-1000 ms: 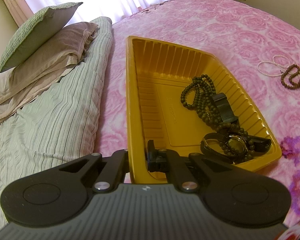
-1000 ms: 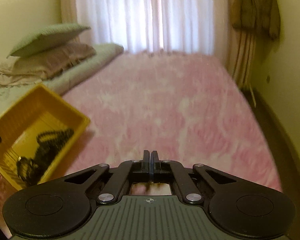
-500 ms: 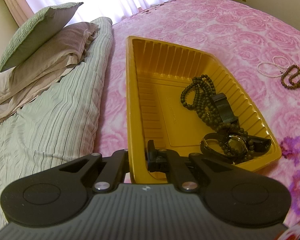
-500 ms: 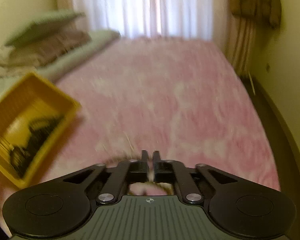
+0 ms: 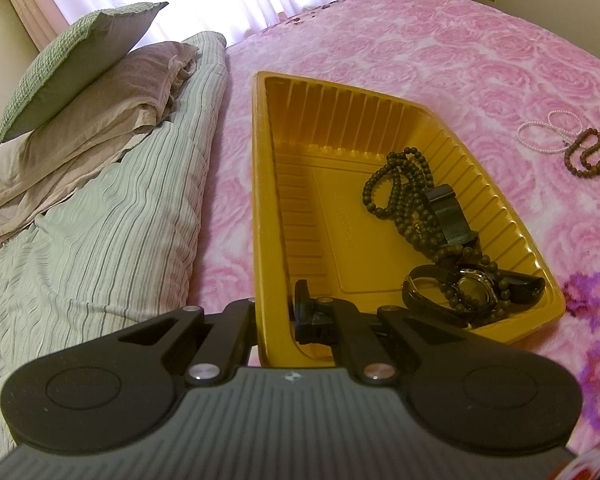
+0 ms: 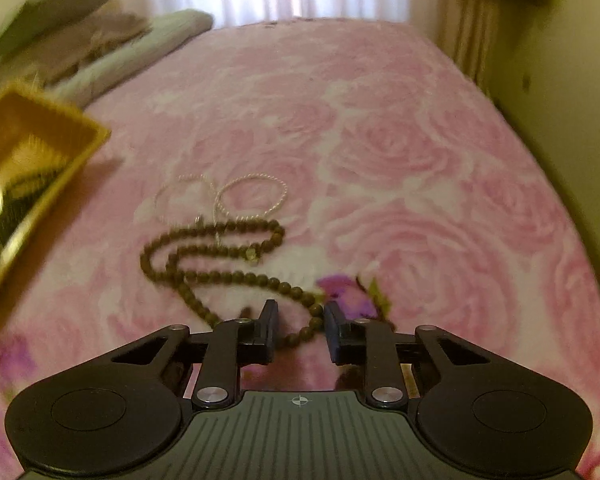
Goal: Organize jewelry
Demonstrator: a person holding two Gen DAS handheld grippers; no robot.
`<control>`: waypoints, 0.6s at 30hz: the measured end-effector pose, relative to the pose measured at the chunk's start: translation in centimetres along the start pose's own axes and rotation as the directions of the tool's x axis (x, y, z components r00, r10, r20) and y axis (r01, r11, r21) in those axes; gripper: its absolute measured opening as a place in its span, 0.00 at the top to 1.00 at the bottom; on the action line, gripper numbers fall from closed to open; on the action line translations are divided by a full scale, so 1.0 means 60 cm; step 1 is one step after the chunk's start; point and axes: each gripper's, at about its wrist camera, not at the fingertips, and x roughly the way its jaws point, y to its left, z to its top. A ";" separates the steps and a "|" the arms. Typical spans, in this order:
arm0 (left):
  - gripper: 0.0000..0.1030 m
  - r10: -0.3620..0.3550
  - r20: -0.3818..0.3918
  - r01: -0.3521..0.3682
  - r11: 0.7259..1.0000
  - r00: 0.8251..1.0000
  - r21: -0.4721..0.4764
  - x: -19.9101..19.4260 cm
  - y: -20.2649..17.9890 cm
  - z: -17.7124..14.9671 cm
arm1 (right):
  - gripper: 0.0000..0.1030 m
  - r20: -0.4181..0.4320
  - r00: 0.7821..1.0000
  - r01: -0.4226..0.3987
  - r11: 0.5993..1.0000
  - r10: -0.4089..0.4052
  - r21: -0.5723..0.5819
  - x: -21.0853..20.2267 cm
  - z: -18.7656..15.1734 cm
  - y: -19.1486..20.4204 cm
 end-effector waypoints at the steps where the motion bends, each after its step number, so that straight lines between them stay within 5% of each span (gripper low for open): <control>1: 0.97 0.000 -0.001 0.000 1.000 1.000 0.001 0.001 0.000 0.000 | 0.91 -0.011 1.000 -0.003 1.000 0.003 0.005 -0.002 0.001 0.000; 5: 0.97 0.000 0.001 0.000 1.000 1.000 0.002 0.000 0.000 -0.001 | 0.94 -0.009 1.000 -0.004 1.000 0.004 -0.004 -0.028 0.012 0.001; 10: 0.97 0.000 0.002 0.000 1.000 1.000 0.002 0.000 0.001 -0.001 | 0.94 0.113 0.994 0.001 0.996 0.009 -0.090 -0.113 0.065 0.019; 18: 0.97 -0.008 0.006 0.008 1.000 1.000 0.000 -0.001 0.003 -0.003 | 0.94 0.304 0.952 0.056 0.963 0.029 -0.264 -0.243 0.164 0.068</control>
